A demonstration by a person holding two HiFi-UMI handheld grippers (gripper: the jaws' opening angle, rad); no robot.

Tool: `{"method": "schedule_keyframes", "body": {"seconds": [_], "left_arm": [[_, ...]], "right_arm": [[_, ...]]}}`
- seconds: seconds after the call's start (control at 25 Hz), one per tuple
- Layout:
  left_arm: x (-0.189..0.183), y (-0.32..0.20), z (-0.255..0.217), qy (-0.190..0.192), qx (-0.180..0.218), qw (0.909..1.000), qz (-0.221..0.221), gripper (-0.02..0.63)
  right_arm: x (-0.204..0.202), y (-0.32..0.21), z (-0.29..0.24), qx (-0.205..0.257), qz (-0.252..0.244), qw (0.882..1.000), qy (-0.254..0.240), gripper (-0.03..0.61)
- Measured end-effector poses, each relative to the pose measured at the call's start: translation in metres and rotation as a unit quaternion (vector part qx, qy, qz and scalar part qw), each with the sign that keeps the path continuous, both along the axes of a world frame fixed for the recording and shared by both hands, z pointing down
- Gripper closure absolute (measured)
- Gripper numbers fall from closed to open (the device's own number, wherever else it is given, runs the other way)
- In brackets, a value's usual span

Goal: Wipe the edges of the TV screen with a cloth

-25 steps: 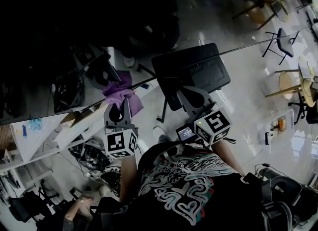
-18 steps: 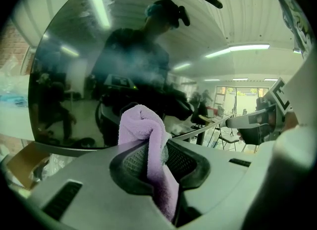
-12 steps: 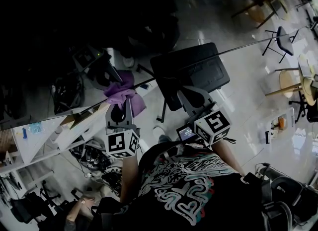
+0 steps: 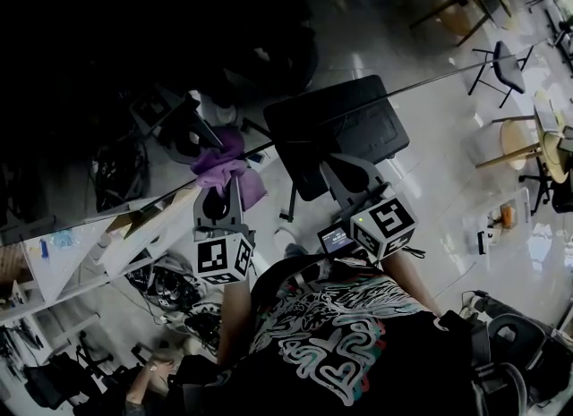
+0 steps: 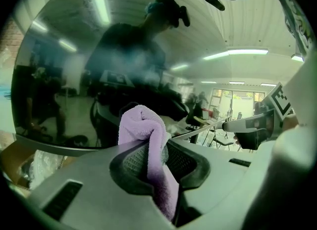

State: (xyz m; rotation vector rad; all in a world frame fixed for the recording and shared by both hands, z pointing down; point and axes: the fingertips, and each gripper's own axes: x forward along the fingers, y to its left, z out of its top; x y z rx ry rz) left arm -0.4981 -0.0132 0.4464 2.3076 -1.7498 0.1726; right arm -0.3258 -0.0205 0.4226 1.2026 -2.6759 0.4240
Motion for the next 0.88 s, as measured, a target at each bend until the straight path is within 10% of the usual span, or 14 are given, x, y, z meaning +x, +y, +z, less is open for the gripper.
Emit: {"method": "schedule_keyframes", "body": {"seconds": [0.88], "left_arm": [[0.072, -0.021, -0.004, 0.014, 0.005, 0.9993, 0.035, 0.541]], "right_arm": [[0.059, -0.013, -0.006, 0.016, 0.028, 0.999, 0.014, 0.546]]}}
